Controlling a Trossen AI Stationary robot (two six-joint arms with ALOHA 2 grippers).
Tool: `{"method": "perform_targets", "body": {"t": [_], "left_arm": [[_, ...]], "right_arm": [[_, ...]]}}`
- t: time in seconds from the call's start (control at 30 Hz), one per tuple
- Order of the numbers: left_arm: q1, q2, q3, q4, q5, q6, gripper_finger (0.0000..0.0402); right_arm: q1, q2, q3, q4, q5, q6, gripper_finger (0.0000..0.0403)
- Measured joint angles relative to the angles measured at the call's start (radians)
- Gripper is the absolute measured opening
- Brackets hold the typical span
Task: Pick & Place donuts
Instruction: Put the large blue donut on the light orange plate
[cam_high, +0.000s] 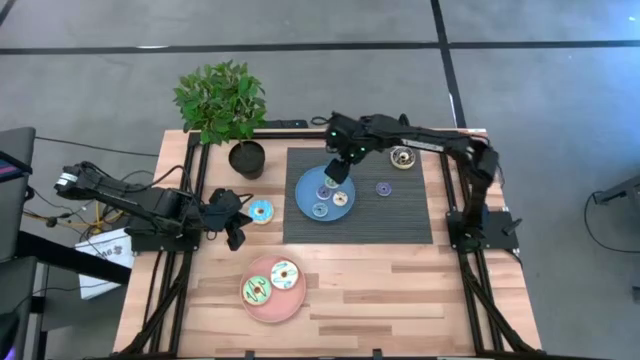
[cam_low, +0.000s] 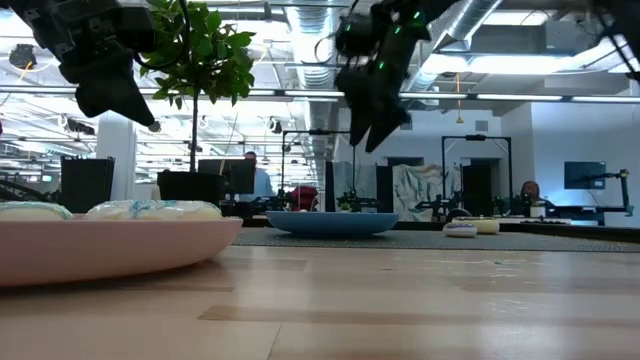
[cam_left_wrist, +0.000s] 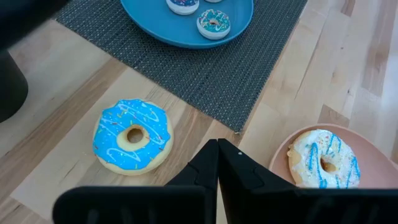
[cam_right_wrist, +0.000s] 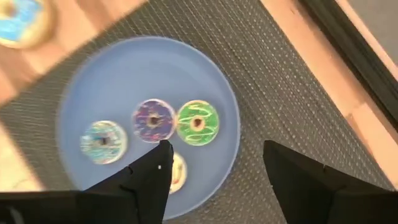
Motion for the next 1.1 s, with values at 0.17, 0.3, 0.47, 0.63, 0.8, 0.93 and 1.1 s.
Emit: {"method": "perform_targets", "body": {"t": [0.17,0.3,0.47,0.63,0.8,0.93,1.1], "left_arm": [[0.0,0.0,0.0,-0.003,0.002,-0.002,0.0001],[0.0,0.0,0.0,-0.018,0.013,-0.055,0.0028],[0.0,0.0,0.0,-0.103,0.033,-0.131,0.0111],[0.0,0.0,-0.001,-0.134,-0.058,-0.169,0.0211],[0.002,0.0,-0.001,-0.126,-0.071,-0.156,0.0264],[0.046,0.011,-0.001,-0.127,-0.023,-0.218,0.0272],[0.177,0.101,0.004,-0.133,0.072,-0.236,0.027]], "right_arm": [[0.089,-0.108,-0.105,0.031,0.0,0.114,0.0174],[0.211,-0.197,-0.238,0.076,0.0,0.227,0.0086],[0.408,-0.325,-0.397,0.133,0.041,0.465,0.0008],[0.624,-0.44,-0.526,0.142,0.202,0.76,0.0021],[0.778,-0.495,-0.588,0.062,0.21,0.923,0.0005],[0.86,-0.489,-0.59,-0.001,0.223,1.123,0.0003],[0.926,-0.467,-0.597,-0.004,0.291,1.145,0.0001]]}}
